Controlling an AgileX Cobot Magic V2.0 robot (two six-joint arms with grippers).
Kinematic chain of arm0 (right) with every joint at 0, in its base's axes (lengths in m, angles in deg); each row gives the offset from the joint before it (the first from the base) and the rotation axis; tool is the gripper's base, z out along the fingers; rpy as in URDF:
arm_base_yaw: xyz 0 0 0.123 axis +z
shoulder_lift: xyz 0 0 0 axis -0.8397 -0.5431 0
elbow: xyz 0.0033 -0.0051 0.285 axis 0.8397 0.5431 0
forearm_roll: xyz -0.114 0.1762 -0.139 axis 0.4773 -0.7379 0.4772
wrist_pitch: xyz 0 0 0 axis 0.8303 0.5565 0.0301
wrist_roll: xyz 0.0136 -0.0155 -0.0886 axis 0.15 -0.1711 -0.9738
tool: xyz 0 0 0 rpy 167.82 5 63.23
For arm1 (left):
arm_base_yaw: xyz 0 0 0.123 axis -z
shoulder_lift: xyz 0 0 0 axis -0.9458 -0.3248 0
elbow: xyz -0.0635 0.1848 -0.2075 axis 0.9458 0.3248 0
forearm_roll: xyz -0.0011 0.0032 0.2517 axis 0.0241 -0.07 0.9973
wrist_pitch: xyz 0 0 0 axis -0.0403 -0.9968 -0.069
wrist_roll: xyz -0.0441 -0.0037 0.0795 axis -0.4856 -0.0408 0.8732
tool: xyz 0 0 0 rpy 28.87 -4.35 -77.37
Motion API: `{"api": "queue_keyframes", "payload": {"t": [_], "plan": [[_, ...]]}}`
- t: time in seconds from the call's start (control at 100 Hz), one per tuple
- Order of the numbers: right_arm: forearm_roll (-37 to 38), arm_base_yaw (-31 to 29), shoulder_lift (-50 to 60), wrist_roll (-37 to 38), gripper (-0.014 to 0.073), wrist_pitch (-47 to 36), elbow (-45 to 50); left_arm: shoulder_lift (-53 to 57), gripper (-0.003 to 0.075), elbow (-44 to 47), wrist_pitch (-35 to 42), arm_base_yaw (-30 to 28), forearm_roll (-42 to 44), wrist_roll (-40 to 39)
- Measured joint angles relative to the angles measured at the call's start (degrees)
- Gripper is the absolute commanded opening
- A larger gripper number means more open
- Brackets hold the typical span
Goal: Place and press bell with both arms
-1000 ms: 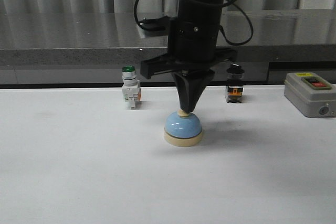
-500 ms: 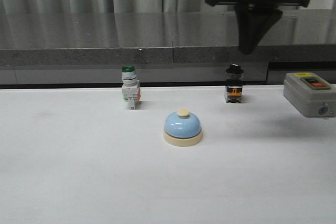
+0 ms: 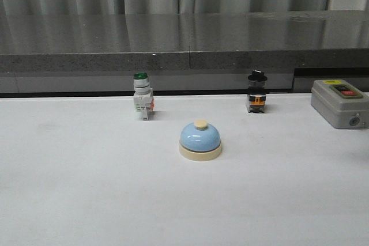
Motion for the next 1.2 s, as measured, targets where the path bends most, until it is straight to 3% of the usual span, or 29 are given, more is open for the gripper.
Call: {"api": "queue_keyframes", "payload": {"t": [0.36,0.74,1.2], "plan": [[-0.99,-0.81,13.58,0.13,-0.006,-7.69,14.83,0.0,-0.002,0.0,0.0,0.0,0.0,0.0],[-1.23,-0.81,35.25,0.13,-0.006,-19.68,33.52,0.0,-0.002,0.0,0.0,0.0,0.0,0.0],[-1.31,-0.81,65.2,0.13,-0.006,-25.64,44.52,0.0,-0.002,0.0,0.0,0.0,0.0,0.0]]}}
